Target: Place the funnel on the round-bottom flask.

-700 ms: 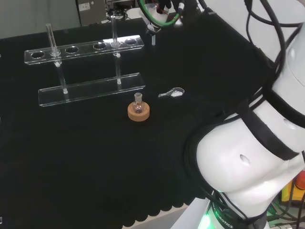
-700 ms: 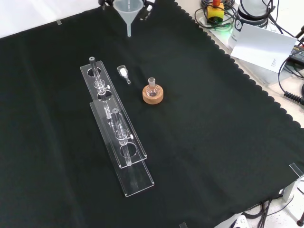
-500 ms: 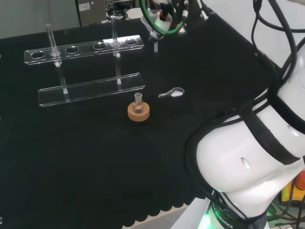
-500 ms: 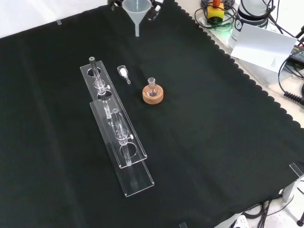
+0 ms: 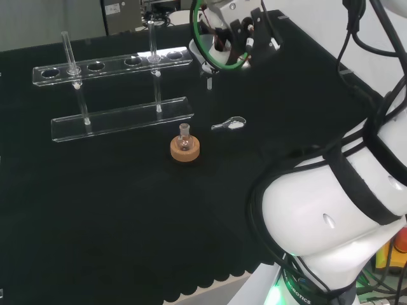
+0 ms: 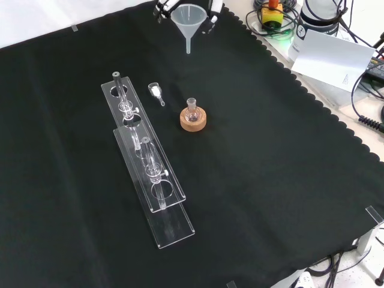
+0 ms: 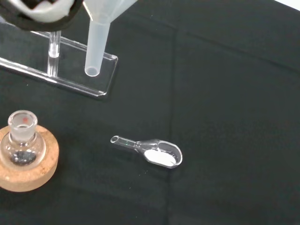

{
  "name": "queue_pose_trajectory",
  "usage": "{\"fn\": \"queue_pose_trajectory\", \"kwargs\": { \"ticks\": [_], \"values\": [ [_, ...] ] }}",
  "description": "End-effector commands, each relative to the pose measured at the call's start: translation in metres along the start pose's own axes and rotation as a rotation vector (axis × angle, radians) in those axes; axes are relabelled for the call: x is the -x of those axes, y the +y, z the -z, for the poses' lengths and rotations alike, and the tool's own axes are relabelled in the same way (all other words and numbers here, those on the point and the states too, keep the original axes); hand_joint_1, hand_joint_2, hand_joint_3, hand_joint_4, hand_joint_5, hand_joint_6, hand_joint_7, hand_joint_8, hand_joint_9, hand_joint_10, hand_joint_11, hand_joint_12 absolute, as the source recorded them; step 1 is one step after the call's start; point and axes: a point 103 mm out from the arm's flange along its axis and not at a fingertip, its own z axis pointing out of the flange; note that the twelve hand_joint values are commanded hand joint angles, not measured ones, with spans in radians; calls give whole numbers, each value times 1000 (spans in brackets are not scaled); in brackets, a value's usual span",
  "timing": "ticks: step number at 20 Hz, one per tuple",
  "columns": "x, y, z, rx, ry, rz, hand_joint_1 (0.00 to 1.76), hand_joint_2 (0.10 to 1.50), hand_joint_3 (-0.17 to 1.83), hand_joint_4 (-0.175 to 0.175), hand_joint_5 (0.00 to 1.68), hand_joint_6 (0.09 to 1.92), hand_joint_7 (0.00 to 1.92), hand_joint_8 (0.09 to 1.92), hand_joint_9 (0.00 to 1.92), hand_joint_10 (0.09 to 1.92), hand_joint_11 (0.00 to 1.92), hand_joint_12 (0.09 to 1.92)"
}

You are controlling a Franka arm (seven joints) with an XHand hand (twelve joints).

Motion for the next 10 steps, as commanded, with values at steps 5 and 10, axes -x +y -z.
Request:
{"fn": "queue_pose_trajectory", "kwargs": {
  "ticks": [5,10],
  "values": [
    [-23,7,-29,21,-35,6,753,677,498,-39,419,716,360,707,793,649,345,1321],
    [-38,14,-38,0,-18,19,754,677,500,-40,422,717,366,708,786,646,347,1321]
  ]
}}
